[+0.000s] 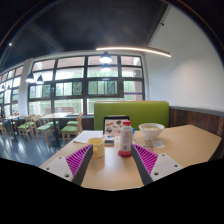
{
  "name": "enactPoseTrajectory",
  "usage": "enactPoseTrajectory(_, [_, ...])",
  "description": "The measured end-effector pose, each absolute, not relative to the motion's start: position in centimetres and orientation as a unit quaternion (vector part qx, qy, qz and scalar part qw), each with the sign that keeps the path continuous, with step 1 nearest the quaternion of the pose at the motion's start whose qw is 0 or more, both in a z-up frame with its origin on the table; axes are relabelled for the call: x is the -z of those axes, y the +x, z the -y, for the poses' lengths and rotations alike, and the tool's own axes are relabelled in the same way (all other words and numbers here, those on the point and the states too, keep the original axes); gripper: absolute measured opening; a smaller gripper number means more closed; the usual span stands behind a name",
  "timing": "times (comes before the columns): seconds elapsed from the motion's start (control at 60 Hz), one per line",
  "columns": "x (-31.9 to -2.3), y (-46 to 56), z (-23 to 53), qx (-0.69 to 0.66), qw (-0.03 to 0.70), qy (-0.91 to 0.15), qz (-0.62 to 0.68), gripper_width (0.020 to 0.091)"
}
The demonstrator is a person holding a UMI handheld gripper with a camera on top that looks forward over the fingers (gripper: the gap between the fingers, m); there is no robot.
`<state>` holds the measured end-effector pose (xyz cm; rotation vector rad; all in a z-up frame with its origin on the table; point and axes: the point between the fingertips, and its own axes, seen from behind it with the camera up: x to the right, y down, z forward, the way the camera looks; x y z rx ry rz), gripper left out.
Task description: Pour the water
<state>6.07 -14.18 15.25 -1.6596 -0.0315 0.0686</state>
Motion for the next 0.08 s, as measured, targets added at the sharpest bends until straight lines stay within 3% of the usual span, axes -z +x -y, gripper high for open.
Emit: enactPoseTrajectory(0.083, [-15.0, 5.1, 18.2, -0.039, 0.676, -0.735, 0.014, 0.0832])
